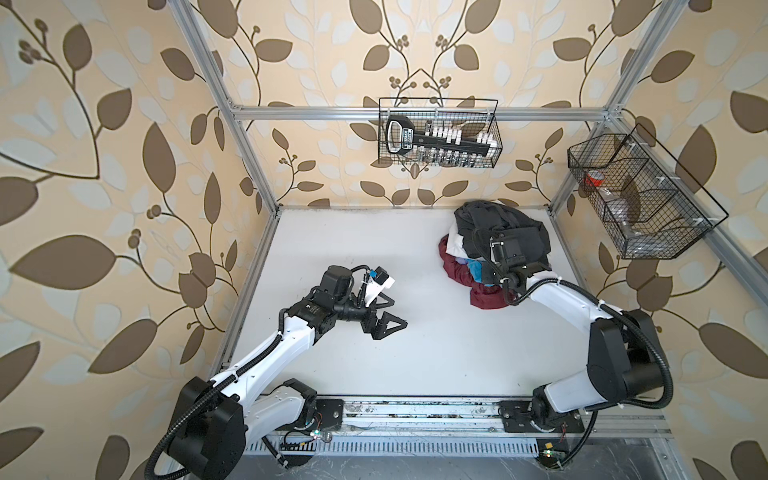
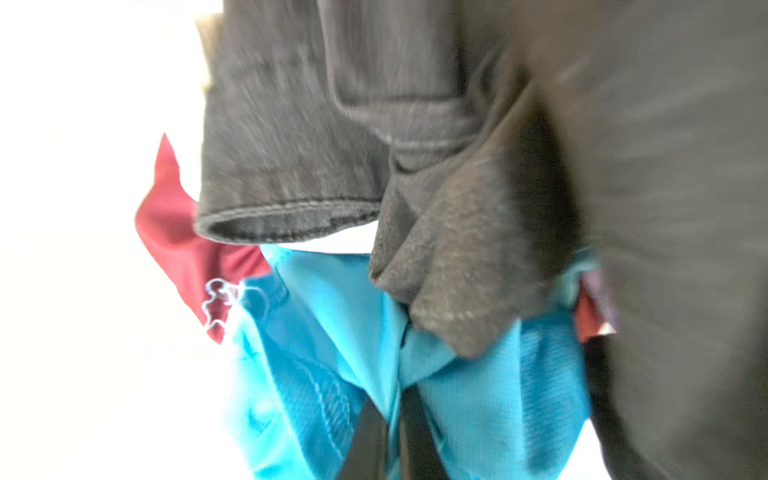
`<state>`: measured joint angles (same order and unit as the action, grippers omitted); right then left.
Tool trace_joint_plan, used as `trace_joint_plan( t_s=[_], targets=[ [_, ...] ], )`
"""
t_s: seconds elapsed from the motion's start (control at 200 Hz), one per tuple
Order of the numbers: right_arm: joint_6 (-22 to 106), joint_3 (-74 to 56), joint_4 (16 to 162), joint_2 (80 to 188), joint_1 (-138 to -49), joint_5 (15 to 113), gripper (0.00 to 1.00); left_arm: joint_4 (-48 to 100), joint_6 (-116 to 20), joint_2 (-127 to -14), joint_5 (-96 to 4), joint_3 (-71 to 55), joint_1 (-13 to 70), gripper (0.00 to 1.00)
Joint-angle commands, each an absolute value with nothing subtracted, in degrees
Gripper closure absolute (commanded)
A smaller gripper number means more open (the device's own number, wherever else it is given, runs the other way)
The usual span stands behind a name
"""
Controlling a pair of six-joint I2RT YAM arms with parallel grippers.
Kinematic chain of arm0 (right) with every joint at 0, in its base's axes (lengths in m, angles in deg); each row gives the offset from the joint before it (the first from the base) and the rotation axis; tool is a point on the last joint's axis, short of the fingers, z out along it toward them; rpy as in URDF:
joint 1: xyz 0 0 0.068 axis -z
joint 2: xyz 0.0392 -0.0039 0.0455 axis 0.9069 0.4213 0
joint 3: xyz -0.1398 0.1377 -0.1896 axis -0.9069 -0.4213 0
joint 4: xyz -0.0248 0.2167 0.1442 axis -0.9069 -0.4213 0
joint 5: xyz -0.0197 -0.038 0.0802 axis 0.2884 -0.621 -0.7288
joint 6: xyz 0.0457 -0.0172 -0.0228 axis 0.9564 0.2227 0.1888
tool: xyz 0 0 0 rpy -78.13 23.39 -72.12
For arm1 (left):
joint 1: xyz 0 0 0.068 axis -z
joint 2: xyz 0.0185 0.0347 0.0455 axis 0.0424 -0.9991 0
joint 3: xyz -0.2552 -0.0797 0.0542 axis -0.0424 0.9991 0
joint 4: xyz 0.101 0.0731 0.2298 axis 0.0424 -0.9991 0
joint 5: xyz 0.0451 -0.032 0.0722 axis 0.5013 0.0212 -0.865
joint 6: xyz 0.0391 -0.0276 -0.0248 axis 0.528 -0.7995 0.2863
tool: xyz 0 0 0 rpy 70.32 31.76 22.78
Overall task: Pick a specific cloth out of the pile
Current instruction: 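Close the right gripper on the teal shirt under the grey shirt, then lift the teal shirt high out of the pile with the right gripper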
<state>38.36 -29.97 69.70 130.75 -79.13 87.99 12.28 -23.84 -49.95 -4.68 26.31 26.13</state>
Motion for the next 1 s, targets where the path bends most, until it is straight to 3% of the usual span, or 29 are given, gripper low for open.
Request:
trace_joint_plan(
  t_s=[0.0,0.3,0.995],
  targets=[
    [37.58,-27.51,67.35,127.12,-79.32,90.49,1.0,12.11,-22.64,-48.8,-4.13,24.19,26.86,0.01],
    [34.9,-22.64,64.75,118.78,-79.35,98.71,1.0,12.11,-22.61,-48.62,-4.31,24.23,26.95,0.01],
    [30.29,-18.55,67.05,113.03,-80.98,108.29,1.0,12.11,-22.56,-48.24,-4.22,24.2,27.21,0.01]
  ],
)
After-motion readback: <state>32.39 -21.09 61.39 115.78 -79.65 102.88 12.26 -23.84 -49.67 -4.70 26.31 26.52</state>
